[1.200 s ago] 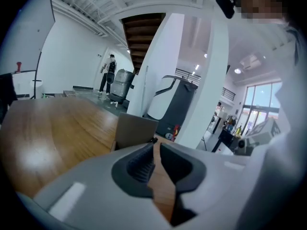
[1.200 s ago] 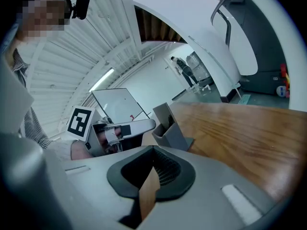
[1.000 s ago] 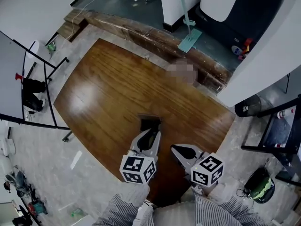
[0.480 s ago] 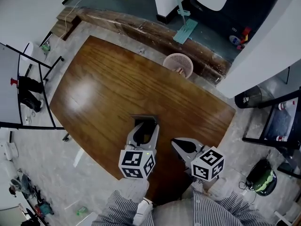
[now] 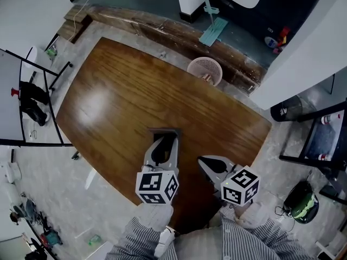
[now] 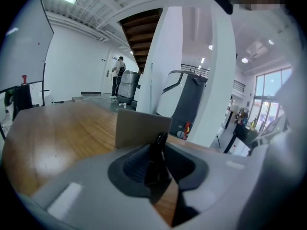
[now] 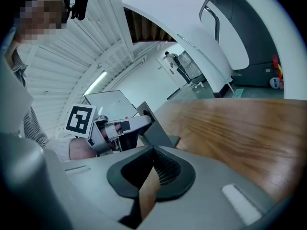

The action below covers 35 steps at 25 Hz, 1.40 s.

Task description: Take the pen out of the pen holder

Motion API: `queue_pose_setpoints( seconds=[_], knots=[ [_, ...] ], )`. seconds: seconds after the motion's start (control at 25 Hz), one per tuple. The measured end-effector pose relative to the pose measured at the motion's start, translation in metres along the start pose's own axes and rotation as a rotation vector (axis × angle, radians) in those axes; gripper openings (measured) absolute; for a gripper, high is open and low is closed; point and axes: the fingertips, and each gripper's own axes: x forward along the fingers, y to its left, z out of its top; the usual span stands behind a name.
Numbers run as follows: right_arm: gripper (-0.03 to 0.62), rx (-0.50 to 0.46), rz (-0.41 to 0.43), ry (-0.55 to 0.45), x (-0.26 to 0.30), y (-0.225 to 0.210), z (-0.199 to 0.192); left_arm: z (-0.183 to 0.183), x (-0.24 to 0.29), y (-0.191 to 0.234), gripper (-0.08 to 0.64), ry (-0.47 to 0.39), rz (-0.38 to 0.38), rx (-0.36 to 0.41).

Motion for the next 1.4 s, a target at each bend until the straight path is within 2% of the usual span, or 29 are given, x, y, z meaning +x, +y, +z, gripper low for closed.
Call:
queue_pose_setpoints(
  seconds=[0.24,0.68,1.08,1.4],
  knots=[
    [-0.002,-0.009,0.021,0.005,0.000,0.014,-0.005,0.001,-0.008,0.014,0.060,-0.016,0.022,-0.020],
    [-0.002,-0.042,0.027,-0.005,-0.011,0.029,-0.007,0.013,-0.024,0.009,0.058,-0.078,-0.038,-0.035],
    [-0.002,-0.102,0.049,-0.045,-0.023,0.057,0.005,0.053,-0.067,0.003,0.058,-0.250,-0.060,-0.125],
    [-0.002,-0.168,0.077,-0.076,-0.037,0.097,0.011,0.073,-0.126,0.000,0.057,-0.347,-0.054,-0.144]
  ],
)
